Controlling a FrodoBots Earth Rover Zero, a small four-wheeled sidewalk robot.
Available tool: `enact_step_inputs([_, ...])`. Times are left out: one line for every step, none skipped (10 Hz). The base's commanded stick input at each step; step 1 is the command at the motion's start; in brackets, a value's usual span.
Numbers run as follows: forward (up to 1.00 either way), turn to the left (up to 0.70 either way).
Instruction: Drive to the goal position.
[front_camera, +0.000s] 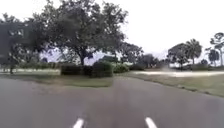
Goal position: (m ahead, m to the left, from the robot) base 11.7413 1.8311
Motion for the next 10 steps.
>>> enact_step_inputs([0.84,-0.23])
enact_step_inputs([0.84,-0.33])
enact_step_inputs([0.84,-0.18])
enact_step_inputs([0.84,-0.02])
enact_step_inputs([0.84,0.03])
enact_step_inputs([0.84,0.03])
enact_step_inputs([0.84,0.03])
enact_step_inputs([0.84,0.03])
enact_step_inputs([0.84,0.03])
enact_step_inputs([0.84,0.03])
